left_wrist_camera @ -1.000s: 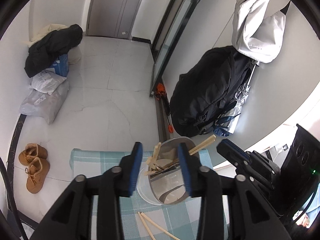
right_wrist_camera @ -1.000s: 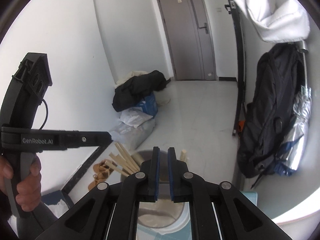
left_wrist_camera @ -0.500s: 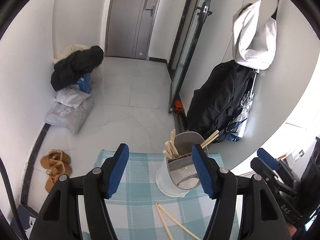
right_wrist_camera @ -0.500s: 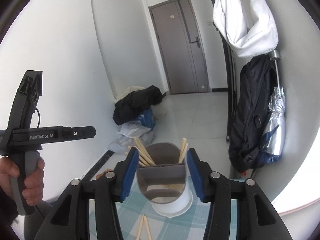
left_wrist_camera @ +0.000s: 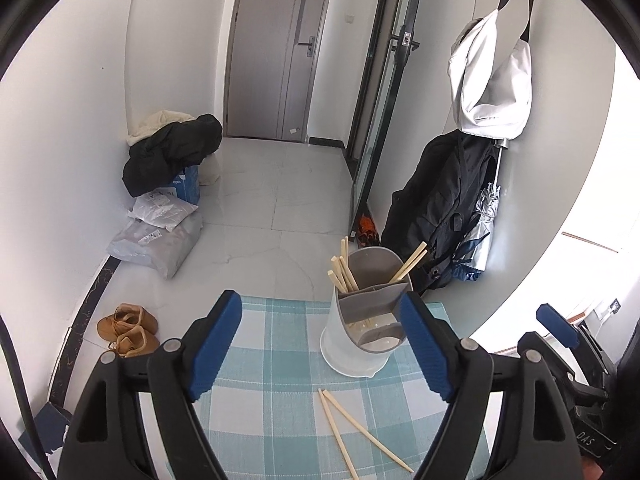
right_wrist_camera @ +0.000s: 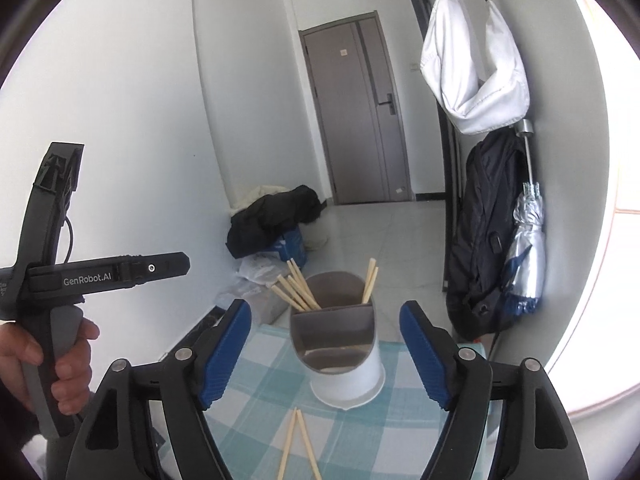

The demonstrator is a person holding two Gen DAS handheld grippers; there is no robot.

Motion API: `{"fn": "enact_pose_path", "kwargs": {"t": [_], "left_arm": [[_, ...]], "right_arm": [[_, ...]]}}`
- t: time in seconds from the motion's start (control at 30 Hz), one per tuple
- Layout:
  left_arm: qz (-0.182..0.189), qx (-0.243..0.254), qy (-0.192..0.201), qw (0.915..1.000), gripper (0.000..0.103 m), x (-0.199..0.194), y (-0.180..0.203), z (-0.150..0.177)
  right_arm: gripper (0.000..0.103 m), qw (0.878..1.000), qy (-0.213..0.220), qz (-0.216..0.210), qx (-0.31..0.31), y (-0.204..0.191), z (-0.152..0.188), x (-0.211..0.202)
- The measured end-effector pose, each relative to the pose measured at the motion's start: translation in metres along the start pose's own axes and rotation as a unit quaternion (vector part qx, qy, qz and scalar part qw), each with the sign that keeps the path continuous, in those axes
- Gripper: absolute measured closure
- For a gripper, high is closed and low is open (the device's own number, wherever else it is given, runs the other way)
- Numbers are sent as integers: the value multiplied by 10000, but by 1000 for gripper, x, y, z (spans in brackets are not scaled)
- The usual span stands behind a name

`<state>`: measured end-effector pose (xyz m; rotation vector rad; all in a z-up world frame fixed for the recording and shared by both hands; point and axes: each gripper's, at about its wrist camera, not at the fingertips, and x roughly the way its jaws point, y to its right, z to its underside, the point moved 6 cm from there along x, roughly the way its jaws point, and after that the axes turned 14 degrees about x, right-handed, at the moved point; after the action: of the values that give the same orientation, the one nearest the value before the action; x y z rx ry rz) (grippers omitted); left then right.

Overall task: Organize utensils
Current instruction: 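Lower the open right gripper onto the last two wooden chopsticks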

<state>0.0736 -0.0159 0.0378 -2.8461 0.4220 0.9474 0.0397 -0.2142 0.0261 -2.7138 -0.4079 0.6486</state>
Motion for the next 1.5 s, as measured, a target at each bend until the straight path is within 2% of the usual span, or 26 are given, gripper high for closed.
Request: {"fn": "enact_pose_path", "kwargs": {"t": [0.13,0.27,0.37,0.47,0.67,0.83,0.9,1.1,1.23,1.5], "left_arm": [[-60,3,105,9999,20,-5,2,10],[-147,86,176,9997,19,-7,6,20],[-183,159,289,9993,11,-6,9,27],[-239,172,417,9987,8,-7,11,34],[-369,200,431,9982,7,3,12,51],[-317,143,177,9992,7,20,13,67],[-202,65,227,9995,7,23,13,74],[-313,-22,-103,9995,7,40,4,92],[-312,-317,-438,9981,7,52,-8,98],[-316,-797,-673,9940,7,63,-38,104]], "right_arm": [[26,10000,20,28,6,-1,11,-6],[19,9999,30,107,-4,1,24,-9],[14,9997,-2,238,-52,3,35,-10],[14,9992,-72,381,-86,9,47,-8],[14,9979,-279,574,54,25,69,-2],[14,9963,-481,703,75,34,89,6],[14,9954,-601,738,78,36,94,10],[14,9917,-1039,751,8,39,115,28],[15,9872,-1390,786,-8,41,132,42],[16,9732,-2109,791,-466,36,156,78]]}}
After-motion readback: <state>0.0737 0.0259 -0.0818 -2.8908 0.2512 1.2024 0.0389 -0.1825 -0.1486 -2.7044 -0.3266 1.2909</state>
